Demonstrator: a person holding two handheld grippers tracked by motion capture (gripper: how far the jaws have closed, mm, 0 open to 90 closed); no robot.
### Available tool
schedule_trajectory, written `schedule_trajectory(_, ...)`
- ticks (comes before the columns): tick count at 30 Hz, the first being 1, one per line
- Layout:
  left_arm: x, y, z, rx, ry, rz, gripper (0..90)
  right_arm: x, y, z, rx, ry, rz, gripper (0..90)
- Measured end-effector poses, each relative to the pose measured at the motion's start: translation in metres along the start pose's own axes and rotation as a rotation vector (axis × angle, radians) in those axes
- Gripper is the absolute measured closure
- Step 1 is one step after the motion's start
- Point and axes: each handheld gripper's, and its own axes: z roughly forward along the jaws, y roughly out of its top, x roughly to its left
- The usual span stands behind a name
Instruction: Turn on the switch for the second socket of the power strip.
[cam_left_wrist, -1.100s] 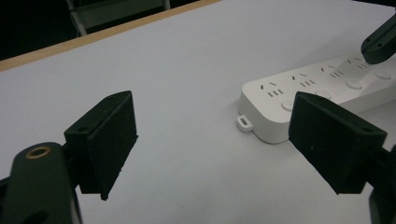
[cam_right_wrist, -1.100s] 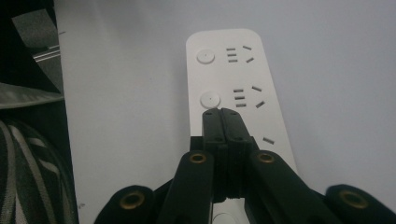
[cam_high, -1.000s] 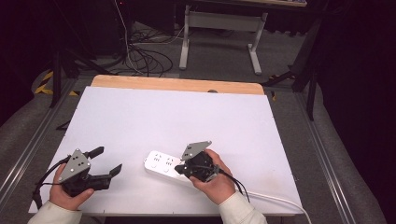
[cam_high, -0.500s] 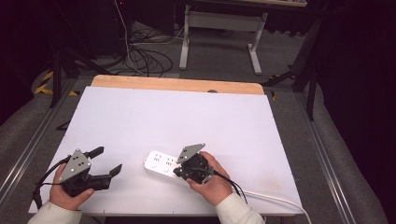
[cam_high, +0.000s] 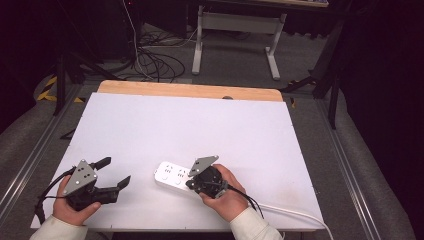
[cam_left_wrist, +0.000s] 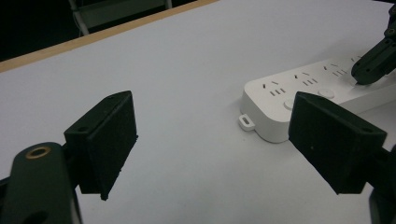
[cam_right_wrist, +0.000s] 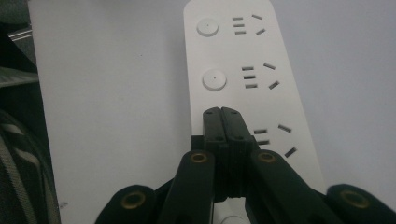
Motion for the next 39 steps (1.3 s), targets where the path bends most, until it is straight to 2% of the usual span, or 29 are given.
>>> schedule_trajectory(6,-0.0002,0.0,0.0001,0.0,0.0,-0.001,15.8,0.0015,0.0,0.0008,0.006,-0.013,-0.006,90.0)
schedule_trajectory(10,-0.0005,0.0001,0.0002,0.0,-0.001,-0.001,15.8,-0.0013,-0.0004,0.0015,0.01,0.005,0.029,90.0)
schedule_trajectory(22,-0.0012,-0.0002,0.0008,0.004,-0.003,-0.004,15.8,0.0005,-0.0002,0.0025,0.018,-0.009,0.027,90.0)
schedule_trajectory(27,-0.0014,-0.0002,0.001,0.004,-0.004,-0.004,15.8,-0.002,-0.002,0.0032,0.008,0.012,0.055,90.0)
schedule_trajectory(32,-0.0018,0.0,0.0004,-0.001,0.0,-0.009,15.8,-0.0033,-0.0033,0.0039,0.001,0.018,0.053,90.0)
schedule_trajectory(37,-0.0012,-0.0001,0.001,0.004,-0.004,-0.003,15.8,-0.0002,-0.0031,0.0033,-0.004,-0.004,0.039,90.0)
schedule_trajectory(39,-0.0011,-0.0002,0.0009,0.004,-0.004,-0.004,15.8,-0.0017,-0.004,0.0018,-0.024,0.011,0.046,90.0)
